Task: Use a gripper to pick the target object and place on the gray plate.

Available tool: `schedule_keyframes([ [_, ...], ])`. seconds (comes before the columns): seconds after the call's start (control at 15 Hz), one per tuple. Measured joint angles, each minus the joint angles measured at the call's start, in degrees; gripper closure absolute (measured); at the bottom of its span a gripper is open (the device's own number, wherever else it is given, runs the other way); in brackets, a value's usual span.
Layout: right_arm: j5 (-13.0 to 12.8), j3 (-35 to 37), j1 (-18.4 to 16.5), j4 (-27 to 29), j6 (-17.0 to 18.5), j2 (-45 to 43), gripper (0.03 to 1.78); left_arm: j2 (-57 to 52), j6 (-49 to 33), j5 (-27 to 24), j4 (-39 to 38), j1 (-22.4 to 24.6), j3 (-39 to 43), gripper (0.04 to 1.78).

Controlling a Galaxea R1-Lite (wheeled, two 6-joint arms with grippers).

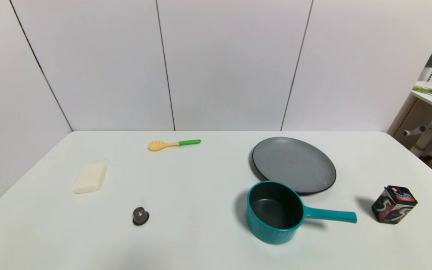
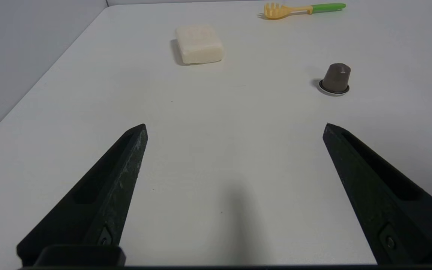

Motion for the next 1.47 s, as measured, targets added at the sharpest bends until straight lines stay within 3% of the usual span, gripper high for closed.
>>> schedule_keyframes([
  [0.2,0.05,-1.32,0.00,-0.55,-0.56,1.80,0.11,0.00,0.02,0.02,0.00,0.00,0.00,0.13],
  [0.33,0.30,-6.06,0.12,-0.35,-1.17,5.34,0.11,0.00,0.02,0.02,0.00,0.00,0.00,0.13],
  [0.87,0.35,-40.80,8.94,-0.99,-4.46,34.04,0.11,0.00,0.02,0.02,0.02,0.00,0.00,0.13],
  [1.0,0.40,-49.37,12.76,-1.22,-6.03,42.24,0.11,0.00,0.02,0.02,0.00,0.00,0.00,0.13],
  [1.2,0.57,-59.15,21.92,-1.27,-8.62,53.38,0.11,0.00,0.02,0.00,0.02,0.00,0.00,0.13],
  [1.47,2.00,-64.98,34.19,-1.30,-10.03,65.05,0.11,0.00,0.06,0.00,0.02,0.00,0.00,0.13],
])
